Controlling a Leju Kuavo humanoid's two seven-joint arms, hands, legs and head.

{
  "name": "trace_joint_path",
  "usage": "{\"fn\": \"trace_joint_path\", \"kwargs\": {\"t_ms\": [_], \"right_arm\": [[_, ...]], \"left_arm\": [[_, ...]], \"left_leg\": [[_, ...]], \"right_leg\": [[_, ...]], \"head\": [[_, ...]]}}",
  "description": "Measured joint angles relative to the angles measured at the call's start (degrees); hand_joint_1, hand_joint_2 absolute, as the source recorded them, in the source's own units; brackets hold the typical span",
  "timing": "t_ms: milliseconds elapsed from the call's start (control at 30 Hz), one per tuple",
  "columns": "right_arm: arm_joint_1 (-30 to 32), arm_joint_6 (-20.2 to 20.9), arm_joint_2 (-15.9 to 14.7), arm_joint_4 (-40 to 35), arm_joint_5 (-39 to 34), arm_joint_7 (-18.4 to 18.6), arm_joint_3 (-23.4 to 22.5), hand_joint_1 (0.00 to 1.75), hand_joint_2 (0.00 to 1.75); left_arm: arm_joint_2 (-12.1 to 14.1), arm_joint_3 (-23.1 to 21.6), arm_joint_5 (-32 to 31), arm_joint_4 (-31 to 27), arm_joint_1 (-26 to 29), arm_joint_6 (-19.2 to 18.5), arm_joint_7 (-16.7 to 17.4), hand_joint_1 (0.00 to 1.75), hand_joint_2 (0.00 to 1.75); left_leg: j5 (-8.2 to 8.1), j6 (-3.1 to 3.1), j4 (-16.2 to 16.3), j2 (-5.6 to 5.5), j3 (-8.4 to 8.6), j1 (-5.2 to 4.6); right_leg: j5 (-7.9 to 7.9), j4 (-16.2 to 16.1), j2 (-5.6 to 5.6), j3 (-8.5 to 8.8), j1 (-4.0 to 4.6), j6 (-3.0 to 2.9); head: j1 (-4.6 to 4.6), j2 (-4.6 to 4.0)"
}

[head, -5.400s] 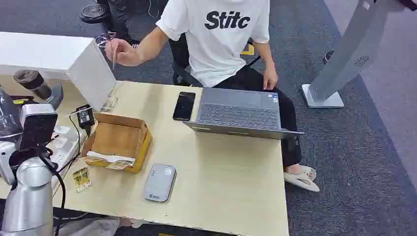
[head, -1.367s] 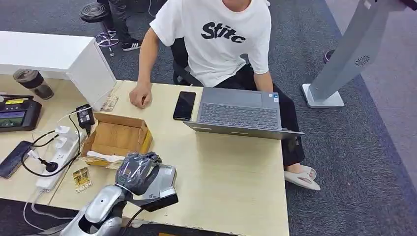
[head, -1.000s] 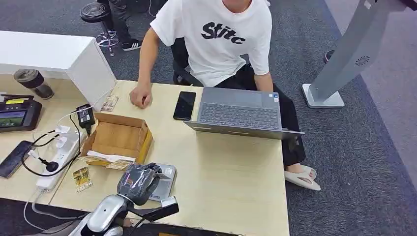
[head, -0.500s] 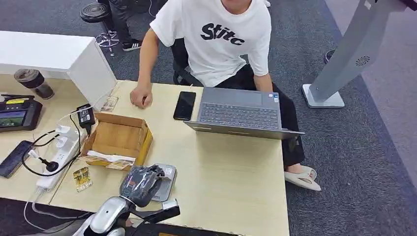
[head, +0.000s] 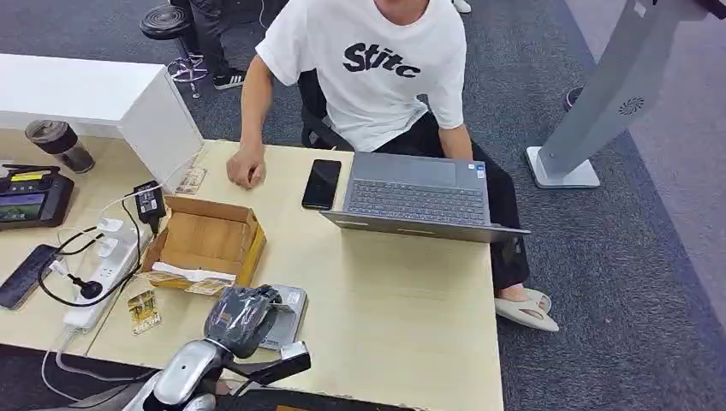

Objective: Pass the card to the sensor for recognition and then transmit it.

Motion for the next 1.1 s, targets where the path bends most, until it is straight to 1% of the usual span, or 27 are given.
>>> {"fn": "trace_joint_path", "kwargs": {"t_ms": [167,300,467,633,700,967,1100], "right_arm": [[-0.4,0.0,-0.8,1.2,1.1,-1.1,-0.8,0.0,1.75],[-0.7,0.0,-1.4,1.9,1.9,-1.5,-0.9,0.0,1.75],[-1.2,0.0,-2.1,2.9,2.0,-2.1,-1.2,0.0,1.75],[-1.6,0.0,-2.8,4.0,2.9,-2.1,-1.3,0.0,1.75],[-1.7,0.0,-3.0,4.4,3.0,-2.2,-1.3,0.0,1.75],[-2.0,0.0,-3.8,5.4,3.0,-2.2,-1.3,0.0,1.75],[-2.2,0.0,-3.9,6.1,2.9,-2.2,-1.4,0.0,1.75]], "left_arm": [[2.5,3.6,-0.1,-2.8,-2.4,0.2,0.2,1.75,1.75],[4.7,6.4,-1.7,-4.6,-5.2,0.6,0.6,1.75,1.75],[7.0,9.6,-2.0,-5.2,-8.2,1.0,0.6,1.75,1.75],[9.4,12.5,-3.7,-5.2,-11.9,1.4,0.7,1.75,1.75],[10.1,13.4,-5.0,-5.2,-13.0,1.9,1.0,1.75,1.75],[12.5,15.9,-6.6,-5.0,-15.6,2.5,2.2,1.75,1.75],[12.9,16.7,-6.4,-4.0,-16.7,1.9,3.1,1.75,1.75]], "left_leg": [[0.04,-0.05,0.0,-0.02,-0.02,0.02],[0.04,-0.05,0.0,-0.02,-0.01,0.02],[0.05,-0.05,0.0,-0.02,-0.03,0.02],[0.05,-0.05,0.0,-0.02,-0.02,0.02],[0.05,-0.05,0.0,-0.02,-0.02,0.02],[0.04,-0.05,0.0,-0.01,-0.03,0.02],[0.04,-0.05,0.0,0.0,-0.04,0.03]], "right_leg": [[0.01,0.0,0.0,-0.01,0.01,-0.01],[0.01,0.0,0.0,-0.01,0.01,-0.02],[0.01,0.0,0.0,-0.02,0.01,-0.02],[0.01,0.0,0.01,-0.02,0.01,-0.02],[0.01,0.0,0.01,-0.02,0.01,-0.02],[0.01,0.0,0.05,-0.05,0.01,-0.02],[0.02,0.0,0.05,-0.05,0.02,-0.02]], "head": [[0.0,0.0],[0.0,0.0],[0.02,0.0],[0.0,0.0],[0.02,0.0],[0.02,0.0],[0.02,0.0]]}}
